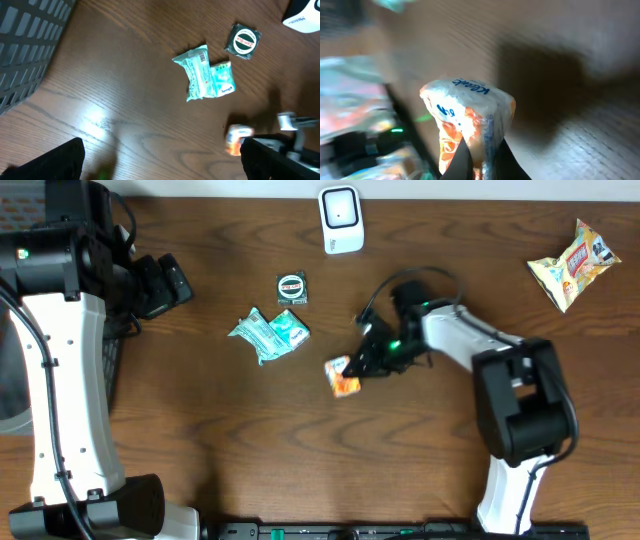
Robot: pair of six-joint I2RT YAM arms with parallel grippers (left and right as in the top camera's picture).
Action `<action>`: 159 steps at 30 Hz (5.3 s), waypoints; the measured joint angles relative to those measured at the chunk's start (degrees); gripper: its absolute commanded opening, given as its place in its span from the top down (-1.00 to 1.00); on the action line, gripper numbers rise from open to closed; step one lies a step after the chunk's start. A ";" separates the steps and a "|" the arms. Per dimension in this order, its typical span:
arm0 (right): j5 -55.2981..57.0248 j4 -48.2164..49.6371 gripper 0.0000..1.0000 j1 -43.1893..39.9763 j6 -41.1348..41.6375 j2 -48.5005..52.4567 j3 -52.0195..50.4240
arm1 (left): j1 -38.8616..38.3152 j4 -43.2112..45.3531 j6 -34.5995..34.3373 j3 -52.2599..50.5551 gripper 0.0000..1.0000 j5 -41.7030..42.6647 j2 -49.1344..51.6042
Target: Scan the item barcode
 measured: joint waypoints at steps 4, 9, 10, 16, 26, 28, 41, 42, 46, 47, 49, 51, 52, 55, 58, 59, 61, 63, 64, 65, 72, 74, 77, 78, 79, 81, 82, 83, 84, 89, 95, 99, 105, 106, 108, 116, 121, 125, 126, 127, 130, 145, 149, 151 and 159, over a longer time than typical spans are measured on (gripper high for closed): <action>-14.36 0.94 0.98 -7.91 -3.72 -4.09 1.40 | 0.00 0.00 0.02 0.00 -0.96 0.00 0.00; -30.16 0.92 0.98 -13.27 -6.84 -4.68 1.60 | 0.00 0.00 0.00 0.00 -0.95 0.00 0.00; -31.23 0.92 0.98 -13.38 -6.97 -4.68 1.60 | 0.00 0.00 0.02 0.00 -0.96 0.00 0.00; -32.70 0.83 0.98 -13.25 -7.02 -4.68 1.60 | 0.00 0.00 0.02 0.00 -0.96 0.00 0.00; -33.14 0.96 0.98 -12.92 -7.17 -4.68 1.60 | 0.00 0.00 0.00 0.00 -0.96 0.00 0.00; -33.14 1.01 0.98 -12.85 -7.17 -4.68 1.60 | 0.00 0.00 0.00 0.00 -0.95 0.00 0.00; -28.59 0.66 0.98 -11.21 -7.08 -4.68 1.60 | 0.00 0.02 0.00 0.00 -0.94 0.00 0.00; -28.48 0.66 0.98 -10.95 -7.08 -4.68 1.60 | 0.00 0.00 0.02 0.00 -0.96 0.00 0.00; -30.53 0.81 0.98 -10.34 -7.48 -4.68 1.60 | 0.00 0.00 0.02 0.00 -0.96 0.00 0.00; -31.15 0.94 0.99 -10.34 -7.69 -4.68 1.60 | 0.00 0.00 0.00 0.00 -0.95 0.00 0.00; -31.78 0.94 0.98 -10.34 -7.93 -4.68 1.60 | 0.00 0.00 0.02 0.00 -0.95 0.00 0.00; -32.33 0.94 0.98 -10.34 -8.04 -4.68 1.60 | 0.00 0.00 0.02 0.00 -0.95 0.00 0.00; -32.46 0.94 0.98 -10.34 -8.04 -4.68 1.60 | 0.00 0.00 0.02 0.00 -0.96 0.00 0.00; -32.72 0.92 0.98 -10.34 -8.02 -4.68 1.60 | 0.00 0.00 0.02 0.00 -0.96 0.00 0.00; -32.96 0.92 0.99 -10.36 -8.02 -4.68 1.60 | 0.00 0.00 0.02 0.00 -0.95 0.00 0.00; -33.05 0.92 0.98 -10.36 -8.02 -4.68 1.60 | 0.00 0.00 0.02 0.00 -0.95 0.00 0.00; -33.11 0.94 0.98 -10.34 -8.00 -4.68 1.60 | 0.00 0.00 0.02 0.00 -0.96 0.00 0.00; -33.11 0.94 0.98 -10.36 -8.00 -4.68 1.60 | 0.00 0.00 0.02 0.00 -0.95 0.00 0.00; -33.00 0.94 0.98 -10.34 -8.00 -4.68 1.60 | 0.00 0.00 0.00 0.00 -0.96 0.00 0.00; -32.22 0.94 0.98 -10.32 -7.96 -4.68 1.60 | 0.00 0.00 0.02 0.00 -0.96 0.00 0.00; -3.91 -0.26 0.98 -3.45 1.97 -4.68 1.86 | 0.00 0.00 0.00 0.00 -0.95 0.00 0.00; 5.62 -3.08 0.98 -0.20 3.37 -4.68 3.28 | 0.00 0.00 0.00 0.00 -0.96 0.00 0.00; 25.09 -8.52 0.98 4.44 5.70 -4.68 9.57 | 0.00 0.02 0.02 0.00 -0.96 0.00 0.00; 29.59 -9.18 0.98 5.14 5.99 -4.68 10.84 | 0.00 -0.02 0.02 0.00 -0.96 0.00 0.00; 36.17 -9.42 0.98 6.12 6.23 -4.68 12.63 | 0.00 0.00 0.00 0.00 -0.95 0.00 0.00; 50.36 -6.62 0.98 8.74 6.82 -4.70 15.02 | 0.00 0.02 0.00 0.00 -0.96 0.00 0.00; 54.64 -4.44 0.98 9.66 6.82 -4.70 15.10 | 0.00 -0.02 0.00 0.00 -0.96 0.00 0.00; 61.88 -0.42 0.98 11.10 6.56 -4.70 15.21 | 0.00 0.00 0.00 0.00 -0.95 0.00 0.00; 65.88 2.49 0.98 11.87 5.66 -4.70 15.08 | 0.00 0.00 0.00 0.00 -0.96 0.02 0.00; 74.82 20.87 0.99 12.66 1.18 -4.70 15.37 | 0.00 0.02 0.00 0.00 -0.95 0.00 0.00; 73.53 28.02 0.99 10.93 -1.40 -3.30 20.61 | 0.00 0.00 0.02 0.00 -0.96 0.00 0.00; 72.08 25.62 0.98 9.99 -5.01 2.91 34.38 | 0.00 0.00 0.02 0.00 -0.96 0.00 0.00; 74.23 25.90 0.99 9.90 -18.14 18.84 52.94 | 0.00 0.02 0.02 0.00 -0.95 0.00 0.00; 74.84 26.16 0.99 9.92 -20.24 20.52 53.70 | 0.00 0.00 0.00 0.00 -0.96 0.00 0.00; 77.94 28.00 0.98 10.01 -26.62 25.70 54.49 | 0.00 0.00 0.02 0.00 -0.96 0.00 0.00; 82.71 30.10 0.99 10.08 -32.15 29.09 55.28 | 0.00 0.00 0.02 0.00 -0.96 0.00 0.00; 84.17 26.99 0.98 10.34 -31.93 29.09 57.61 | 0.00 0.00 0.02 0.00 -0.96 0.00 0.00; 84.70 20.17 0.98 10.23 -29.22 29.05 62.10 | 0.00 0.00 0.00 0.00 -0.96 0.00 0.00; 84.74 18.03 0.98 10.05 -28.17 28.85 63.17 | 0.00 0.02 0.00 0.00 -0.96 0.00 0.00; 84.61 14.49 0.98 9.60 -26.60 28.30 64.32 | 0.00 0.00 0.00 0.00 -0.96 0.00 0.00; 84.63 6.99 0.98 7.52 -22.88 26.18 65.35 | 0.00 0.04 0.02 0.00 -0.95 0.00 0.00; 70.36 -19.67 0.98 -21.27 -3.04 21.73 56.35 | 0.00 0.00 0.02 0.00 -0.96 0.00 0.00; 65.22 -13.20 0.98 -24.70 -2.08 21.70 49.94 | 0.00 0.00 0.02 0.00 -0.96 0.00 0.00; 64.13 -10.14 0.98 -25.64 -1.90 21.73 47.63 | 0.00 0.02 0.00 0.00 -0.95 0.00 0.00; 70.97 -8.50 0.96 -28.11 0.94 21.70 45.42 | 0.00 0.00 0.00 0.00 -0.96 0.00 0.00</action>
